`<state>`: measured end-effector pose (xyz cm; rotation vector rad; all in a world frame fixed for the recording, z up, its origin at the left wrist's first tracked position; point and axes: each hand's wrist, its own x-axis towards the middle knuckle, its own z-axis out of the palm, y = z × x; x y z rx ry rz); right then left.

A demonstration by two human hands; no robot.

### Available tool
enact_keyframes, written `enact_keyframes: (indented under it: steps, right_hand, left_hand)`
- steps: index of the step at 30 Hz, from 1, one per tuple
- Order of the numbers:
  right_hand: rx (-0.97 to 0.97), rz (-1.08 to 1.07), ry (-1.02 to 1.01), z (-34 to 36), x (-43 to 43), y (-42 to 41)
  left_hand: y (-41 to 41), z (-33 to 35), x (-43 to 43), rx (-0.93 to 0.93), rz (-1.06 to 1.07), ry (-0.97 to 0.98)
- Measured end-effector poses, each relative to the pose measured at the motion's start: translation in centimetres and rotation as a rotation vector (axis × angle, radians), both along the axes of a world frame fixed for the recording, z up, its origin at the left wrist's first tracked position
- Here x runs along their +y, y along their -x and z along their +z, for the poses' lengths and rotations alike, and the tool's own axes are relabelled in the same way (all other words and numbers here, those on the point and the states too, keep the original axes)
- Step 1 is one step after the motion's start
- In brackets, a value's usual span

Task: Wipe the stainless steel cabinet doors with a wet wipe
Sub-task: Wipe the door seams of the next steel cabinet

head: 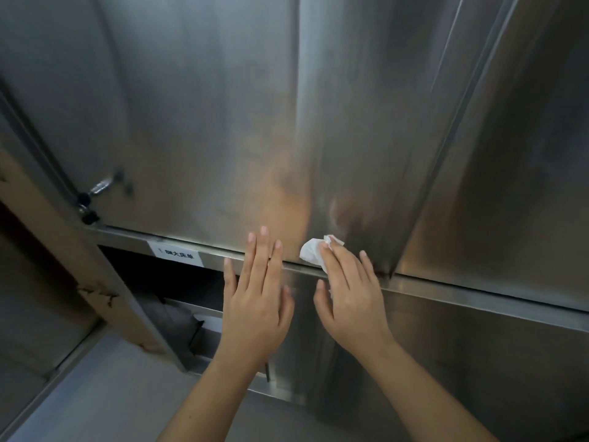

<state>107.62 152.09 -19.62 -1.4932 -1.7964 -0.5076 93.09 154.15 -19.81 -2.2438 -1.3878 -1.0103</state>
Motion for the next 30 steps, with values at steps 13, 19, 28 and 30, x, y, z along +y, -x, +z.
enact_keyframes:
  steps: [13, 19, 28, 30]
  right_hand:
    - [-0.068, 0.176, 0.017, 1.3, 4.1, 17.4]
    - [-0.064, 0.208, 0.055, 0.8, 6.6, 25.3]
    - [-0.076, 0.205, 0.077, 1.3, 11.0, 31.4]
    - [-0.049, 0.207, 0.058, 1.7, 12.4, 32.0]
  left_hand:
    - [18.7, 1.2, 1.6, 0.066, 0.172, 0.133]
    - [26.5, 1.1, 3.3, 0.049, 0.208, 0.146]
    - [31.7, 0.8, 7.5, 0.019, 0.223, 0.139]
    - [32.1, 1.0, 9.1, -0.002, 0.213, 0.13]
